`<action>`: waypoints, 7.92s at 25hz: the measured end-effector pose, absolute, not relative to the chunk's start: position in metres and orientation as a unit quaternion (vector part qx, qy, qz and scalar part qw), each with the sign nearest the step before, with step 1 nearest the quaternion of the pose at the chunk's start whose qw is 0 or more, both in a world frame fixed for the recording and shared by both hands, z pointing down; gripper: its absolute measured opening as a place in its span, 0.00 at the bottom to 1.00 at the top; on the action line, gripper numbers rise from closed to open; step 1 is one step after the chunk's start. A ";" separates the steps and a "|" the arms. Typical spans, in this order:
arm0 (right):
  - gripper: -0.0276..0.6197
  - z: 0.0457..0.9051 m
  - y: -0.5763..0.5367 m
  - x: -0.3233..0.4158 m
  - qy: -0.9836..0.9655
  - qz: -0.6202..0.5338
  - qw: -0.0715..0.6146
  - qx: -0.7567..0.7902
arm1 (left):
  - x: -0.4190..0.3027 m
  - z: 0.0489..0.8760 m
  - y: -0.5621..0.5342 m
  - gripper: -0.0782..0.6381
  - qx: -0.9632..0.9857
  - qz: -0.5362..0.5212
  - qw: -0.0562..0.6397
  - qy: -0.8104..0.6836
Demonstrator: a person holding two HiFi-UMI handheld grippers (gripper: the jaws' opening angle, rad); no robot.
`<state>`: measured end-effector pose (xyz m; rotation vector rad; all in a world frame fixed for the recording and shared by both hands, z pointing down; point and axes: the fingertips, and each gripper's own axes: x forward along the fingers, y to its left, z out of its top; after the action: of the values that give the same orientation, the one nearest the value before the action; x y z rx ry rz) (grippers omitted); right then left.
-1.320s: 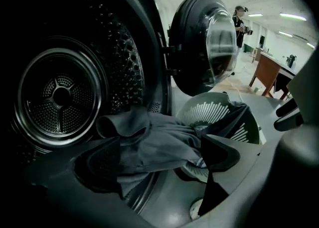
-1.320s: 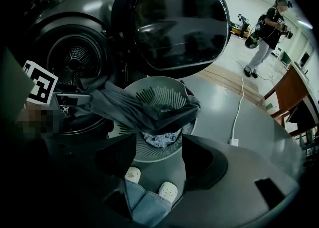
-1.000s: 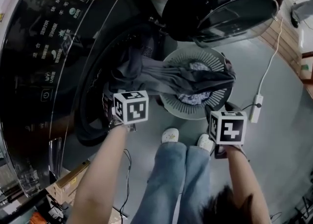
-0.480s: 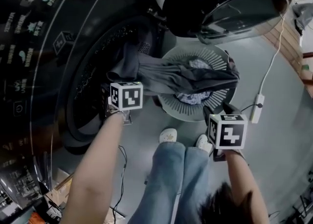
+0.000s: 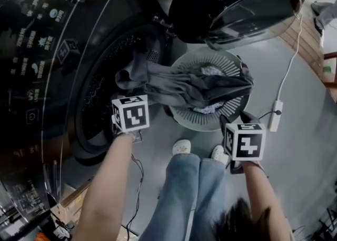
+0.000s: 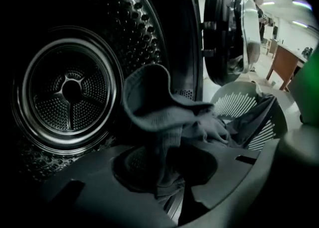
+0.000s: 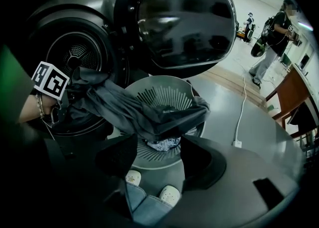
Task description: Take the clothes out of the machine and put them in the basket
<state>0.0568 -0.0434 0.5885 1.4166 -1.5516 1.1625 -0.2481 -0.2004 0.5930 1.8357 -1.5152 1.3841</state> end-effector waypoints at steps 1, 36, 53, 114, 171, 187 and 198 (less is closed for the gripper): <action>0.46 0.585 -0.043 0.058 -0.604 0.450 0.361 0.550 | -0.246 0.586 -0.199 0.24 0.658 0.491 0.189 -0.540; 0.45 0.510 -0.024 0.110 -0.617 0.425 0.354 0.559 | -0.073 0.408 -0.164 0.24 0.791 0.306 0.231 -0.477; 0.45 0.514 -0.026 0.129 -0.607 0.430 0.348 0.570 | 0.039 0.426 -0.134 0.24 0.853 0.280 0.291 -0.330; 0.45 0.624 -0.039 0.023 -0.604 0.453 0.362 0.546 | -0.233 0.666 -0.248 0.88 0.671 0.568 0.177 -0.443; 0.41 0.442 -0.001 0.123 -0.596 0.417 0.324 0.605 | 0.002 0.401 -0.105 0.20 0.804 0.345 0.305 -0.375; 0.40 0.367 0.006 0.137 -0.590 0.420 0.296 0.623 | 0.027 0.256 -0.115 0.19 0.840 0.255 0.317 -0.358; 0.40 0.415 -0.001 0.123 -0.589 0.437 0.308 0.606 | 0.016 0.340 -0.111 0.20 0.822 0.307 0.339 -0.340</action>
<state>0.1231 -0.0013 0.4146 1.6034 -1.5572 1.1542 0.0164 -0.1108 0.3396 2.1408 -0.8858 0.7994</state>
